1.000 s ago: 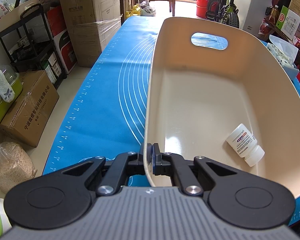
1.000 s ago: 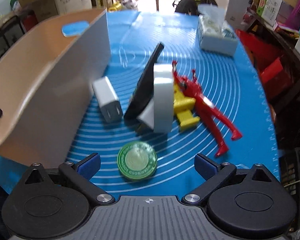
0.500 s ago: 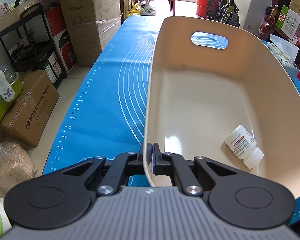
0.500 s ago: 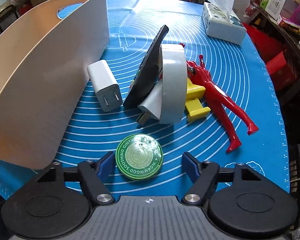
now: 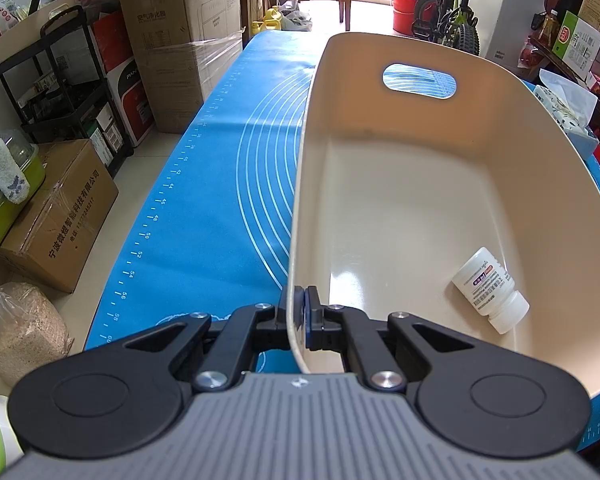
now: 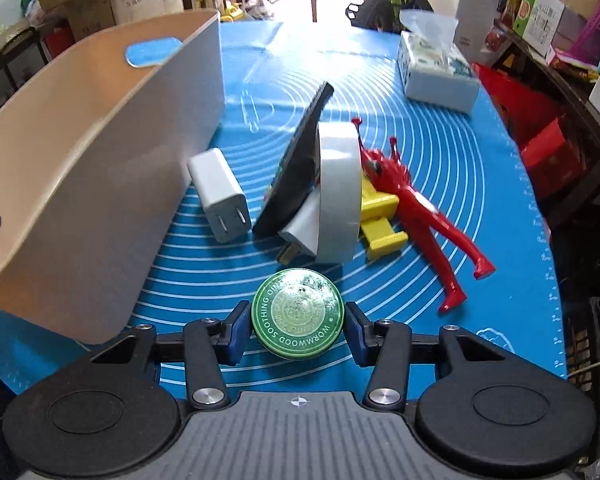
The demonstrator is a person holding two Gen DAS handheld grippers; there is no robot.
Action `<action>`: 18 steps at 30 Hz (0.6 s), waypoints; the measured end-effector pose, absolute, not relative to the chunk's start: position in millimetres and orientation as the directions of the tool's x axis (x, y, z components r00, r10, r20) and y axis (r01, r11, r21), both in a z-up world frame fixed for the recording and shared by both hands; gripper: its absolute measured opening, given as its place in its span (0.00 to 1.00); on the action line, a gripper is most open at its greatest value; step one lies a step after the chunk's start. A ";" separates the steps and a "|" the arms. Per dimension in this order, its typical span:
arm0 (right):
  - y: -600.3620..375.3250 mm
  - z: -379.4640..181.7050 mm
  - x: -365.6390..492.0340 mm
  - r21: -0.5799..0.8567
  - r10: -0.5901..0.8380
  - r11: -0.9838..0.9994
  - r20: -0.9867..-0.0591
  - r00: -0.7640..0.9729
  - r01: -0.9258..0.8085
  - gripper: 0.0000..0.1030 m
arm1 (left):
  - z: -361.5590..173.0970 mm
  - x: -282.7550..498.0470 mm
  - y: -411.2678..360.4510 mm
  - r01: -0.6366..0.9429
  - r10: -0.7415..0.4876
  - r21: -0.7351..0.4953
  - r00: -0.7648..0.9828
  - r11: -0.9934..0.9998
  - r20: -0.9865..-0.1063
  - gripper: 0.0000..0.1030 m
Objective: Organize rigid objects
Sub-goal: 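Grasp the green ointment tin with the right tool and lift it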
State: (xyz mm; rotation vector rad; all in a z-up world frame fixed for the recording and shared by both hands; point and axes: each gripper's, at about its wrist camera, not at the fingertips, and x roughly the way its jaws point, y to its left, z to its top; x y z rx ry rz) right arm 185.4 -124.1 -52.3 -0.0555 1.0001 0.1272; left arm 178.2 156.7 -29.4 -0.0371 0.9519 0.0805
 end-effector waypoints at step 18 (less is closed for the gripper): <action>-95.7 68.3 192.2 0.034 0.189 0.976 -0.635 0.749 -0.216 0.53 | -29.9 177.4 156.6 -0.087 0.050 0.000 0.575 0.996 -0.816 0.06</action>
